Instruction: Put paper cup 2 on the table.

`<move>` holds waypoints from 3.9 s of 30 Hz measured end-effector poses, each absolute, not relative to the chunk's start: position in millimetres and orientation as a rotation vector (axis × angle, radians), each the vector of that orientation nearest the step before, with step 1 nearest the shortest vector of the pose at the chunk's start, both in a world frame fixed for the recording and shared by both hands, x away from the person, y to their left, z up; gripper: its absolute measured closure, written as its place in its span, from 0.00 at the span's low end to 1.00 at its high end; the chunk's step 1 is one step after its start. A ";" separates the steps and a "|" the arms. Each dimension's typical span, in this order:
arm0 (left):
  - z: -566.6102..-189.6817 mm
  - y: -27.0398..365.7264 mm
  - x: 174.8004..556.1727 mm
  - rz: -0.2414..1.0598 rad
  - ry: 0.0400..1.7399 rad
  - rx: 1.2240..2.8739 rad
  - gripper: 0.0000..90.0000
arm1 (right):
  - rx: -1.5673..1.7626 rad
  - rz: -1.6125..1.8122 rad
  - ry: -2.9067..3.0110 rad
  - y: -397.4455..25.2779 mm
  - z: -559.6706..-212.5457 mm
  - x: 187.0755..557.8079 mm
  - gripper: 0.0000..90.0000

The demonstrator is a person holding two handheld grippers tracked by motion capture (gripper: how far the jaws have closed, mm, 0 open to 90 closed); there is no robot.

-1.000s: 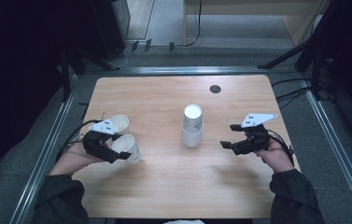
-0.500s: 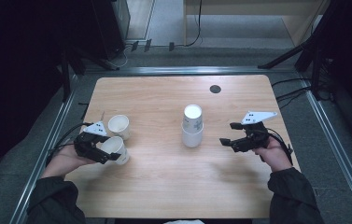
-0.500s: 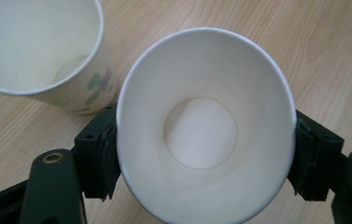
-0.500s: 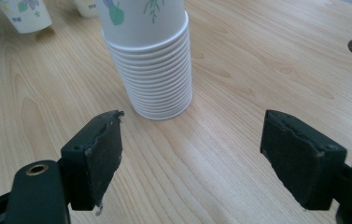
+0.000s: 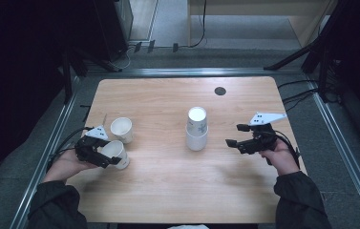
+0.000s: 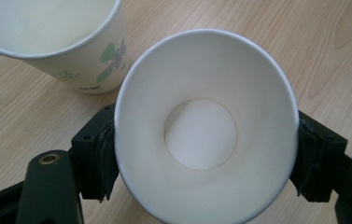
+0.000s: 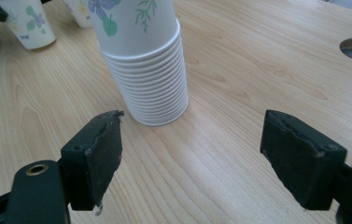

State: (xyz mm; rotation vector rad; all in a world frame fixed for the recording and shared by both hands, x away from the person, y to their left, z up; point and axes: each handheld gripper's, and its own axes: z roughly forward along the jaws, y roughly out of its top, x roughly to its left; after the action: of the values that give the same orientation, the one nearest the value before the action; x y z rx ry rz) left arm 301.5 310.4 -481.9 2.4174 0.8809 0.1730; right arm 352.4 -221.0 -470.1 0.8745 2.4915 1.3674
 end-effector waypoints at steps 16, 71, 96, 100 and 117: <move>-483.4 308.0 300.7 0.124 0.870 2.416 0.21 | 0.865 1.359 2.493 -220.4 -470.5 351.9 0.24; -429.3 280.1 305.1 0.173 0.898 2.253 0.14 | 0.819 1.281 2.539 -213.8 -474.9 345.5 0.24; -432.7 194.2 322.4 0.203 0.859 2.224 0.14 | 0.746 1.245 2.605 -193.8 -484.1 323.0 0.23; -433.3 180.5 322.6 0.163 0.855 2.230 0.14 | 0.765 1.263 2.610 -189.8 -484.7 320.3 0.23; -446.5 133.0 316.0 0.207 0.833 2.215 0.15 | 0.786 1.271 2.608 -176.9 -483.1 306.7 0.22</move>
State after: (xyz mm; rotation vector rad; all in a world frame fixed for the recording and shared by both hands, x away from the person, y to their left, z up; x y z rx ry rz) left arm 316.0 133.0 -446.5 2.2152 0.8330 0.2069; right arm 306.7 -176.9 -483.1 0.7862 2.6081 1.2714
